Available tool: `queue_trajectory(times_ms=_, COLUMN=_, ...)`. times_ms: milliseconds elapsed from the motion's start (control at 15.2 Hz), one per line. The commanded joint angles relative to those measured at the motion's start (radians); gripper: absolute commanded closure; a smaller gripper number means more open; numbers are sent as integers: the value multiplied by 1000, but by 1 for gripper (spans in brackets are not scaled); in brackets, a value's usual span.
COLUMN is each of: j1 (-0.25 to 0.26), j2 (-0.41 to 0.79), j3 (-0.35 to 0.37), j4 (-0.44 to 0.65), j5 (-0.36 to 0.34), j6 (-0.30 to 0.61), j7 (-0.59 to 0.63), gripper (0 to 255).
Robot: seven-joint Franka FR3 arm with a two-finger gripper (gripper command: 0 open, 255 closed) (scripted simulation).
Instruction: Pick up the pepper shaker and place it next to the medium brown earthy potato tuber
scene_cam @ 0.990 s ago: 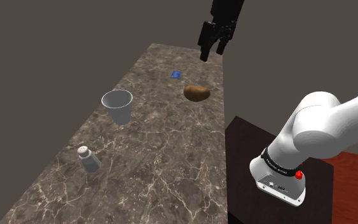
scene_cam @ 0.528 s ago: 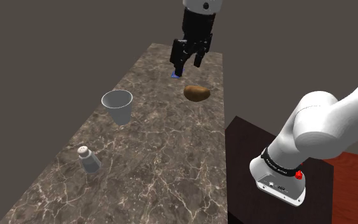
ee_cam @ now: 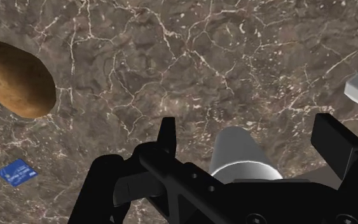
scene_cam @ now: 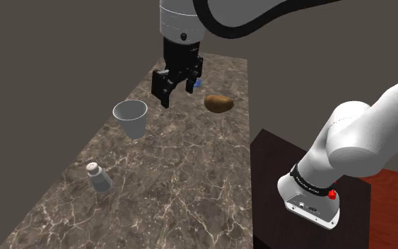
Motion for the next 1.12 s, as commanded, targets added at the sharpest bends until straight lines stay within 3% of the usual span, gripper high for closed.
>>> queue_trajectory(times_ms=0, j1=2, j2=67, j3=42, j4=31, j5=-27, j6=37, j7=49, gripper=0)
queue_trajectory(times_ms=528, j1=35, j2=365, j3=171, j4=220, j5=-225, j6=107, j7=270, gripper=0)
queue_trajectory(times_ms=1056, j1=183, j2=704, j3=182, j4=505, j5=-475, j6=71, j7=468, gripper=0)
